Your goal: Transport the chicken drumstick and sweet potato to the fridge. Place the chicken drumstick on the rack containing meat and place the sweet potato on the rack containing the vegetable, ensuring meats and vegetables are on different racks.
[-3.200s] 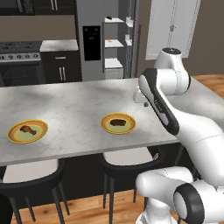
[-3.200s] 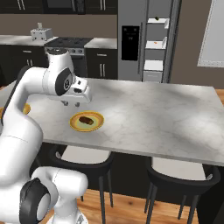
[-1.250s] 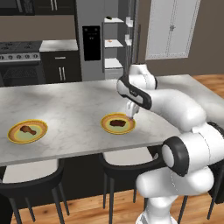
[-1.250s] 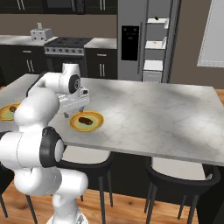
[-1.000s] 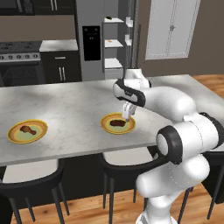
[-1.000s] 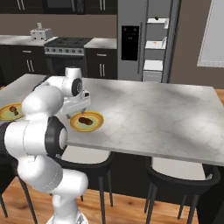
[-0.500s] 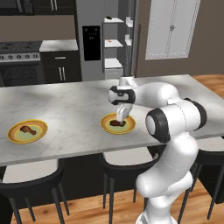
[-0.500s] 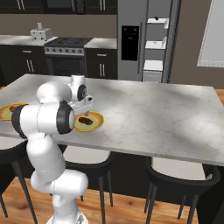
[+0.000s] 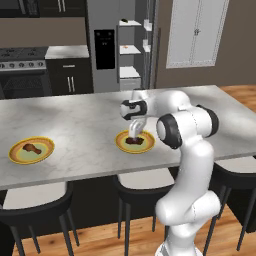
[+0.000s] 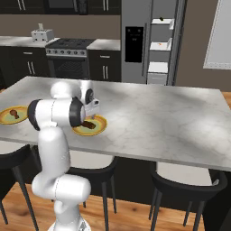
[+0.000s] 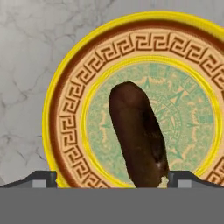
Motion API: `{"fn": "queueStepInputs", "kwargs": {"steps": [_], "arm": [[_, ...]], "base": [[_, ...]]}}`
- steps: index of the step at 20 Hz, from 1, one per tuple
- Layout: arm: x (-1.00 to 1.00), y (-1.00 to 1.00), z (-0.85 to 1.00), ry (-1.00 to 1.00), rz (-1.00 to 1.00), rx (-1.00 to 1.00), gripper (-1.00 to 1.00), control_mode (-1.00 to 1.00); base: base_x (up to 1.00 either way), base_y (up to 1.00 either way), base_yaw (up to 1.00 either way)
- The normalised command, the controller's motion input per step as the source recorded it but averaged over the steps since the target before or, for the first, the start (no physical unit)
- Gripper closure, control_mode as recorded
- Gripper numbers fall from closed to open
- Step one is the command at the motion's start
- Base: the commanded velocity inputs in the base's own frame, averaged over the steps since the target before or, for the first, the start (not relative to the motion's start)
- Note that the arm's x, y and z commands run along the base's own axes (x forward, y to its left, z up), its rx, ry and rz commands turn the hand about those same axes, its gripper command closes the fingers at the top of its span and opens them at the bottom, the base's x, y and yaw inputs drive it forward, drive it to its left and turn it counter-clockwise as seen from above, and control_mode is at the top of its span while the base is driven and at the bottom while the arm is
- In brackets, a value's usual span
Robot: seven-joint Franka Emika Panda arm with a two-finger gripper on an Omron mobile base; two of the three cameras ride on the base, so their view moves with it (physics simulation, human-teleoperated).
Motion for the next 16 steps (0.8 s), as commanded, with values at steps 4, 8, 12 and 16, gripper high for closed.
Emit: {"fn": "queueStepInputs", "kwargs": {"steps": [4,8,12,16], "arm": [[0.51,0.00,-0.28,0.01,0.01,0.00,-1.00,-1.00],[0.19,0.00,-0.29,0.01,0.01,0.00,-1.00,-1.00],[0.11,0.00,-0.23,0.00,0.00,0.00,-1.00,-1.00],[-0.19,0.00,-0.08,0.00,0.00,0.00,-1.00,-1.00]], "base": [[0.00,0.00,0.00],[0.00,0.00,0.00],[0.00,0.00,0.00],[0.00,0.00,0.00]]}}
